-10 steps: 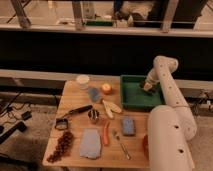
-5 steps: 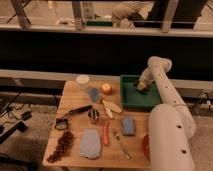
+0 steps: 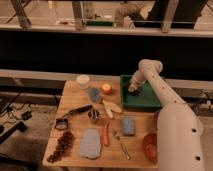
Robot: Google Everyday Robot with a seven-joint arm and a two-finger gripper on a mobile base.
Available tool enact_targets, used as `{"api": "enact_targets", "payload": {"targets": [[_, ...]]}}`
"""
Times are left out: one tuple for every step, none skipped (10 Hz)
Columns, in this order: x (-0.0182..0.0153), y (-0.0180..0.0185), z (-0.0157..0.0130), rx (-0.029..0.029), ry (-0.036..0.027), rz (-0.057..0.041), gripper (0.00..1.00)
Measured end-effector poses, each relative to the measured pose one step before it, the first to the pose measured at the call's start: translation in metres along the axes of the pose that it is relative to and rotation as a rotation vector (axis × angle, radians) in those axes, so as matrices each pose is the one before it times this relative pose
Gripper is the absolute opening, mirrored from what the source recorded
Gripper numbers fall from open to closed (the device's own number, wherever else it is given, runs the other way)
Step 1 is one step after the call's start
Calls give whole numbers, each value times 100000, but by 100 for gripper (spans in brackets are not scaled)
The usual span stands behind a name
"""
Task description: Wipe tray with eraser
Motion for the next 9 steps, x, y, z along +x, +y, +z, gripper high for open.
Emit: {"api": "enact_targets", "payload": {"targets": [[123, 795, -357, -378, 115, 161, 18], [325, 877, -392, -348, 309, 662, 18], [478, 786, -477, -311, 255, 1040, 18], [165, 587, -285, -443, 288, 324, 18], [-379, 1162, -346, -1028, -61, -125, 18], [-218, 475, -44, -528, -10, -204, 18], [-36, 690, -181, -507, 96, 438, 18], [338, 634, -352, 13, 250, 1055, 18], [989, 263, -436, 354, 396, 1975, 18]]}}
